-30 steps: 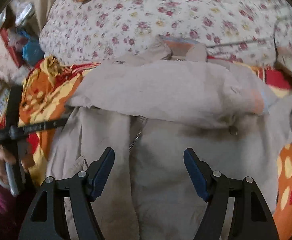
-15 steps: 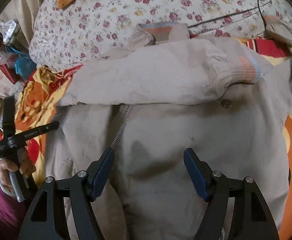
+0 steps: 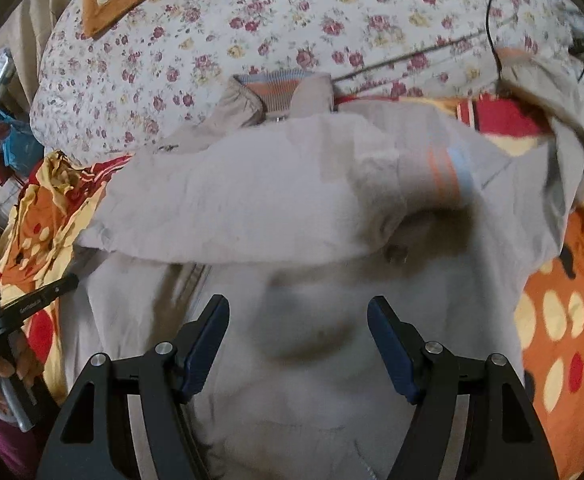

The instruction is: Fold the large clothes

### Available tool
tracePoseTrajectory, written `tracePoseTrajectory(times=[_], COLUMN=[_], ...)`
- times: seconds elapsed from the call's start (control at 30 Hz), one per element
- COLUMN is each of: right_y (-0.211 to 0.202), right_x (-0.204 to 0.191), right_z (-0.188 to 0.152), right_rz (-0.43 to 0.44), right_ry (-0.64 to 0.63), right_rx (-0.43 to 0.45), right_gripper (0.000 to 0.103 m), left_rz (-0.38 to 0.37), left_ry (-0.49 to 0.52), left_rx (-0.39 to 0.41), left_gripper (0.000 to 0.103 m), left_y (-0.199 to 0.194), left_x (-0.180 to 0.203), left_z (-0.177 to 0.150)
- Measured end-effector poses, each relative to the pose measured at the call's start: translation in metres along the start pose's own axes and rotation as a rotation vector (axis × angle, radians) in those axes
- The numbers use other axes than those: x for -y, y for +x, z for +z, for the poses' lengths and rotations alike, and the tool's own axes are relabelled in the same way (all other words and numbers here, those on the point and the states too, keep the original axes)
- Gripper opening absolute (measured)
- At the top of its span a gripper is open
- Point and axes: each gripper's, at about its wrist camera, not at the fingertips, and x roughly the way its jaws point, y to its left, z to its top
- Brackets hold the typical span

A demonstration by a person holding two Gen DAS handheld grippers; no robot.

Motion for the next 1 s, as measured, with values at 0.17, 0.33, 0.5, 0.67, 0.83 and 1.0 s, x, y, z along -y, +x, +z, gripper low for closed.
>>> tracePoseTrajectory(times=[0.17, 0.33, 0.5, 0.67, 0.83, 1.0], right_y=[0.004, 0.014, 0.023, 0.034, 0.062, 0.047], right_x=[-0.005, 0.000, 0.013, 0.027, 0.040, 0.046], right_z=[0.012, 0.028, 0.038, 0.044, 0.042, 0.043], right_rz=[-0.065, -0.138, -0.168, -0.176, -0.166, -0.153], right_ry=[-0.045, -0.068, -0.044, 0.001, 0.000, 0.041], right_rx=[0.046, 0.083, 0.100, 0.106, 0.046, 0.065], right_gripper=[0.072, 0.064, 0.064, 0.065, 0.066, 0.066], left_rz=[-0.001, -0.038, -0.062, 0.001, 0.071, 0.073], left_ry=[0.011, -0.036, -0.071, -0.030, 0.003, 0.019], left_rx=[0.005, 0.028, 0.115, 0.095, 0.007, 0.034], left_gripper=[0.004, 0.063, 0.067, 0.067, 0.071, 0.073], left_y=[-0.007, -0.022, -0.033, 0.008, 0.063, 0.057], left_x=[0.006, 0.004, 0.012, 0.035, 0.038, 0.038], left_z=[0.003, 0.008, 0.030, 0.052, 0.042, 0.045])
